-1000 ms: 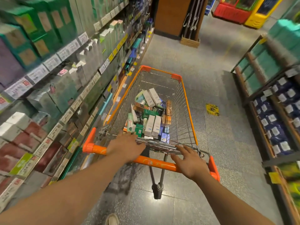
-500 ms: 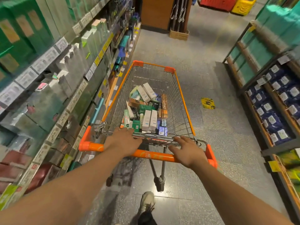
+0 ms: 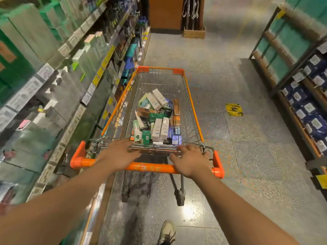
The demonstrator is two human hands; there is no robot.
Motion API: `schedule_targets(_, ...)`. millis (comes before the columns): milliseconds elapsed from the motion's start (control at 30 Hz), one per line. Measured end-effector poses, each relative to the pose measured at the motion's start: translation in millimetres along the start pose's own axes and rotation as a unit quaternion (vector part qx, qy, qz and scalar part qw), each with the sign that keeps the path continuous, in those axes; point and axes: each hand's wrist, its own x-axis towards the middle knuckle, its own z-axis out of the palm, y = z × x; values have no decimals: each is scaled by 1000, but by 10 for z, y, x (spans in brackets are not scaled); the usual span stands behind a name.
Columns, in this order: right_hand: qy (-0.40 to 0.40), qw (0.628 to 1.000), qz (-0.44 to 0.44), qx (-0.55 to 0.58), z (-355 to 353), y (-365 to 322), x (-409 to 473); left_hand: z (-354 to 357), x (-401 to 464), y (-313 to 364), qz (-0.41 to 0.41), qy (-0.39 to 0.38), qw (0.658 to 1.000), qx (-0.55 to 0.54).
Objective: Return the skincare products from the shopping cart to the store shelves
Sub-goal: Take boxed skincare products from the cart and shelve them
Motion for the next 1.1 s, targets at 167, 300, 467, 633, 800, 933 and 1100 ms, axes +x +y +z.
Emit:
schedule_targets(167, -12, 1000, -26, 2, -26, 28, 103, -51, 19, 97, 1, 9, 1000, -8)
schedule_targets(300, -22, 999, -35, 17, 6, 58, 132, -37, 14, 105, 2, 9, 1000, 1)
schedule_targets(467, 15, 998, -28, 45, 42, 28, 219, -142, 85, 138, -8, -26, 999, -40)
schedule_targets(633, 4, 993, 11, 118, -11, -113, 496, -355, 353, 132, -50, -29, 998, 25)
schedule_targets(800, -2, 986, 55, 160, -147, -343, 799, -631, 784, 207, -24, -24, 997, -67)
schedule_targets(933, -7, 967, 90, 237, -153, -450, 1144, -703, 1225, 175, -10, -57, 991, -120)
schedule_targets(1100, -22, 935, 145, 322, -116, -521, 1559, -703, 1596, 212, -9, -106, 987, -118)
